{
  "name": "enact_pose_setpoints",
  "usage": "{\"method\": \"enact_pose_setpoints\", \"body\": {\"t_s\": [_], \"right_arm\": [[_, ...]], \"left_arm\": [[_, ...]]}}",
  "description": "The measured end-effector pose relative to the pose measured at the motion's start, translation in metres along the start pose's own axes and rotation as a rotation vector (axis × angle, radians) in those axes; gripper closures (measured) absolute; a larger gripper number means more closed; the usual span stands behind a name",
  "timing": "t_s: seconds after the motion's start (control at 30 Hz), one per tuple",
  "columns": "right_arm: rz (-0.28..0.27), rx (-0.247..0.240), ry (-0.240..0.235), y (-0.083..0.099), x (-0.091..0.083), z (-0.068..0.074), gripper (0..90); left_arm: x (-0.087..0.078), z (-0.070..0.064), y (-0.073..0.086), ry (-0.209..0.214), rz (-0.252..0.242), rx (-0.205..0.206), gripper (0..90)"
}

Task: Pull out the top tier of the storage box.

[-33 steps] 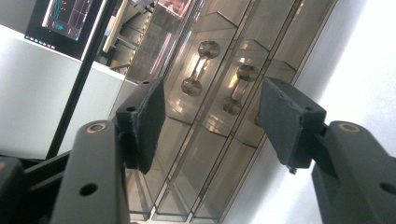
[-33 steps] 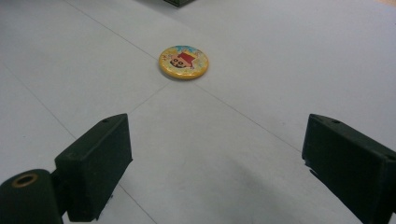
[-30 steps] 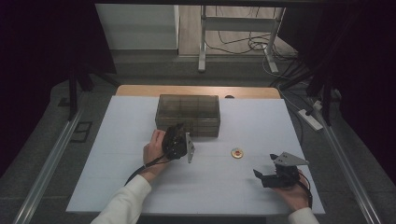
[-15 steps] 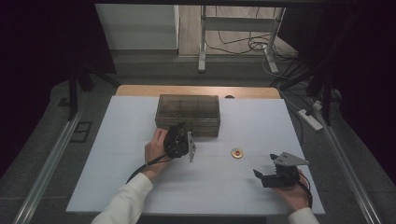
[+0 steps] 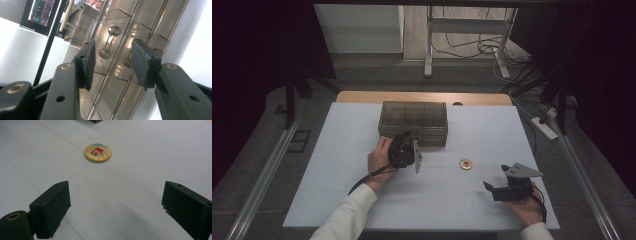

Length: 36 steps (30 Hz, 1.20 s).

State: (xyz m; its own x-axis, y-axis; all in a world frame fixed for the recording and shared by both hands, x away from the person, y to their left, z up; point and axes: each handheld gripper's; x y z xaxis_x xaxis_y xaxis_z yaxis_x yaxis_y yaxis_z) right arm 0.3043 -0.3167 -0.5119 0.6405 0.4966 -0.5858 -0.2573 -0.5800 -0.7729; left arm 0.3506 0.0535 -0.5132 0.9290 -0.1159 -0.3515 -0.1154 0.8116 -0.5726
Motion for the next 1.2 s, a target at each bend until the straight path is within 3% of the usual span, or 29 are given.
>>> {"method": "enact_pose_setpoints", "body": {"t_s": [1.2], "right_arm": [[0.004,0.001,0.003,0.0002,0.0003,-0.0001,8.0]], "left_arm": [[0.0073,0.0019,-0.0007,-0.026,0.005,0.032,69.1]]}}
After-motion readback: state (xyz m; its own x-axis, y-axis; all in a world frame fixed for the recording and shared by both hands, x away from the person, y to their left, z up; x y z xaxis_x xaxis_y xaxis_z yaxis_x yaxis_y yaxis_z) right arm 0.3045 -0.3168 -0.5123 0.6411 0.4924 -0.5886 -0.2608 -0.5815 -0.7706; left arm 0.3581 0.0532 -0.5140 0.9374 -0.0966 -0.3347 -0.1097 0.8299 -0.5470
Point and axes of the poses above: each handheld gripper's, and its own axes: x roughly forward along the jaws, y roughly out of its underside, z roughly to its left, and after that the axes turned 10 degrees about -x, right-handed
